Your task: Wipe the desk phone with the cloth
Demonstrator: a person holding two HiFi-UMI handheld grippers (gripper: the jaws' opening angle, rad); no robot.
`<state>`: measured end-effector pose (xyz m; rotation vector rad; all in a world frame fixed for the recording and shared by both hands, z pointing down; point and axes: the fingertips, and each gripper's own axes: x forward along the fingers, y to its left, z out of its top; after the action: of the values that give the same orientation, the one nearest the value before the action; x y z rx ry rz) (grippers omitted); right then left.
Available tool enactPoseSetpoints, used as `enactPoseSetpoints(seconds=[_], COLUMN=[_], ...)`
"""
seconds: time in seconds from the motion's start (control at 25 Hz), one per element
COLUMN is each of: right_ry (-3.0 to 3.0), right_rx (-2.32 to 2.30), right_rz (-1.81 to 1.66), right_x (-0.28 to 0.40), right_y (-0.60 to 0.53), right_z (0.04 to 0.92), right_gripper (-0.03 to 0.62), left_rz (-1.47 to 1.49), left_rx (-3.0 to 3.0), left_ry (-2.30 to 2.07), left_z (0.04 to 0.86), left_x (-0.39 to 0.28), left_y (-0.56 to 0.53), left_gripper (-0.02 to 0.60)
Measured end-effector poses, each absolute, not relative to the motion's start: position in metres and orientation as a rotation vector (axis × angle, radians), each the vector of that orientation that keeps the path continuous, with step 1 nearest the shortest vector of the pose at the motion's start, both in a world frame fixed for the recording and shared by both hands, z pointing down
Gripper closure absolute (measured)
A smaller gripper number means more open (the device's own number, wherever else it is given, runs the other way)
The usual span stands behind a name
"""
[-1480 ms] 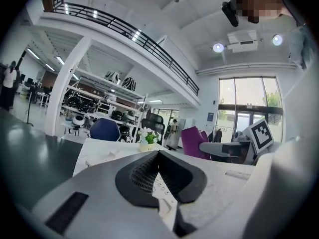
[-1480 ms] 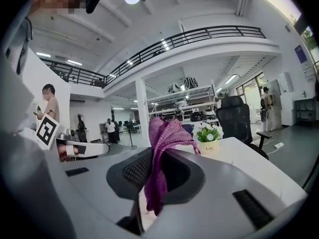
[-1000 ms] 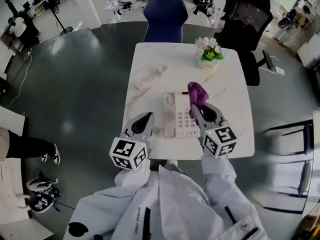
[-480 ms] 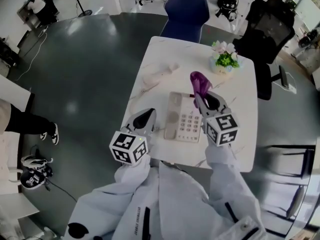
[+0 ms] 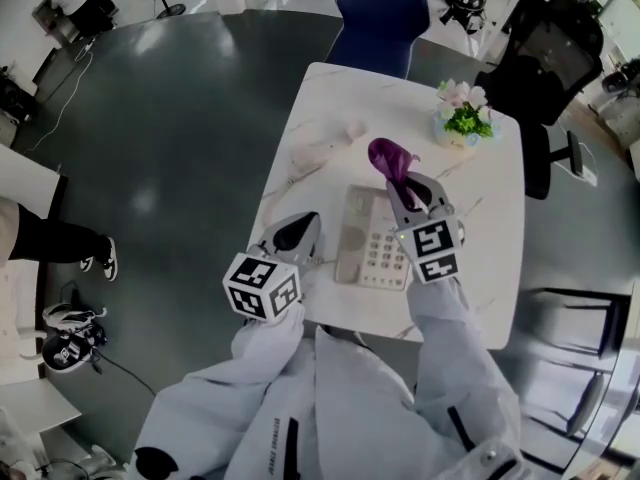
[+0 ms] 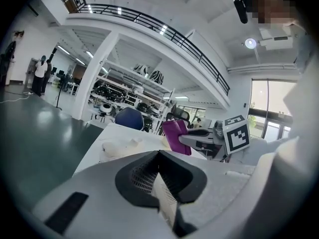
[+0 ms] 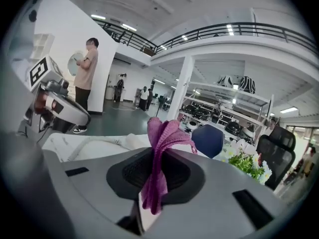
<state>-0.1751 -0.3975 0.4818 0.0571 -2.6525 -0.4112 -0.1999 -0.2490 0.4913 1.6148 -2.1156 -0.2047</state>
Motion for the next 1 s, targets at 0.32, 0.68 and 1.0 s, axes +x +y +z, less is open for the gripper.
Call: enactPoseSetpoints(seconds=[0.32,0.68,1.0], right_ry=[-2.539,-2.468,-2.441], right_rx=[-0.043,-0.074,-0.055], right_rz=[-0.497,-0.453,-0.411], right_x=[-0.191,-0.186,-0.180], right_y=[-0.381,-0.365,-0.354], right_z=[0.520,0.549,0.558], right_gripper=[0.557,0.557,0.557], left_rz=[-0.201,-0.207,-0.184], left_rx=[1.615,1.621,1.642], left_ry=[-2.063,-2.021,-1.976], left_z=[0.506,0.518,0.527], left_x=[-0.202,-0.195,-0.182], left_y=[-0.254,-0.251,-0.241], left_gripper=[0.583,0.584,0.583])
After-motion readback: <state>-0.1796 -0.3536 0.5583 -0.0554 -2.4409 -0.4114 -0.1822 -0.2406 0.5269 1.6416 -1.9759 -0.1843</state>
